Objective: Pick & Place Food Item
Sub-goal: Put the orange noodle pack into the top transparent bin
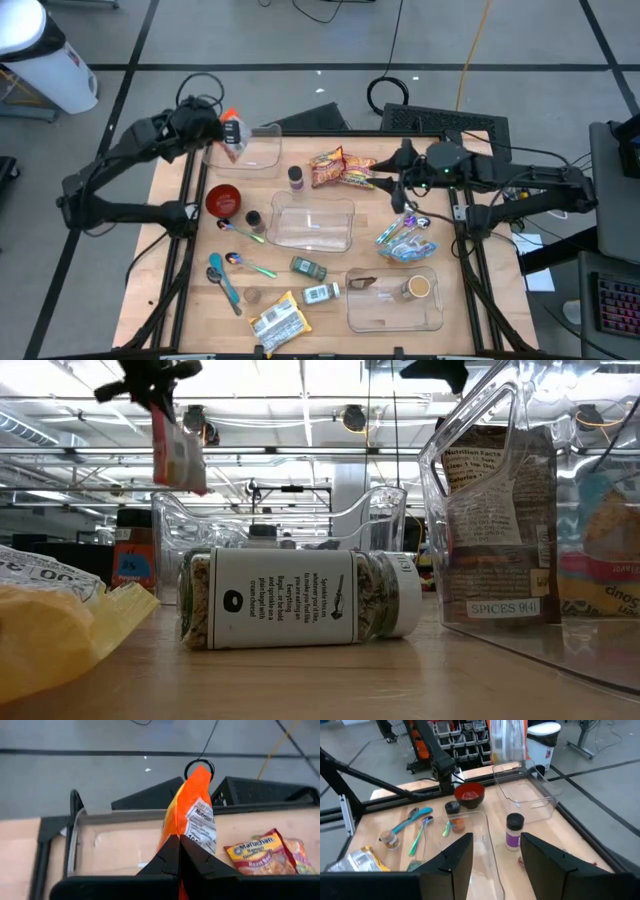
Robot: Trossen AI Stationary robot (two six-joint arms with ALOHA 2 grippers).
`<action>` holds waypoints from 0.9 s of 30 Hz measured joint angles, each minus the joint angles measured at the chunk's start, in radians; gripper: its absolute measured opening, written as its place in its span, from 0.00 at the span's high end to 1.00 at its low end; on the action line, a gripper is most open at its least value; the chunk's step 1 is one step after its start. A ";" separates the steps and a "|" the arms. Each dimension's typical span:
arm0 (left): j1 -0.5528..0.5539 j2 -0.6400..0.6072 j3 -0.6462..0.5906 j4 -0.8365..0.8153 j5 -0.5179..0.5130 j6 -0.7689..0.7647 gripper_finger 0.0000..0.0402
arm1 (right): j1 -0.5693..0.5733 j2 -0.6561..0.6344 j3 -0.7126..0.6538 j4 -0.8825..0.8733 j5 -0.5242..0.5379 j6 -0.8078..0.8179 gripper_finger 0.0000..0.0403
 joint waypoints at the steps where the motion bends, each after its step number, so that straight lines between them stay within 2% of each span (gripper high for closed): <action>1: 0.008 -0.021 -0.041 0.023 0.001 -0.018 1.00 | 0.000 0.011 0.000 0.014 0.000 0.006 0.61; 8: 0.048 -0.124 -0.294 0.211 0.004 -0.148 1.00 | 0.000 0.086 0.000 0.076 0.000 0.031 0.61; 13: 0.066 -0.146 -0.405 0.324 0.005 -0.188 1.00 | 0.000 0.141 0.000 0.119 -0.001 0.056 0.61; 27: 0.209 -0.143 -0.422 0.358 -0.034 -0.129 1.00 | -0.014 0.218 0.000 0.218 -0.001 0.020 0.61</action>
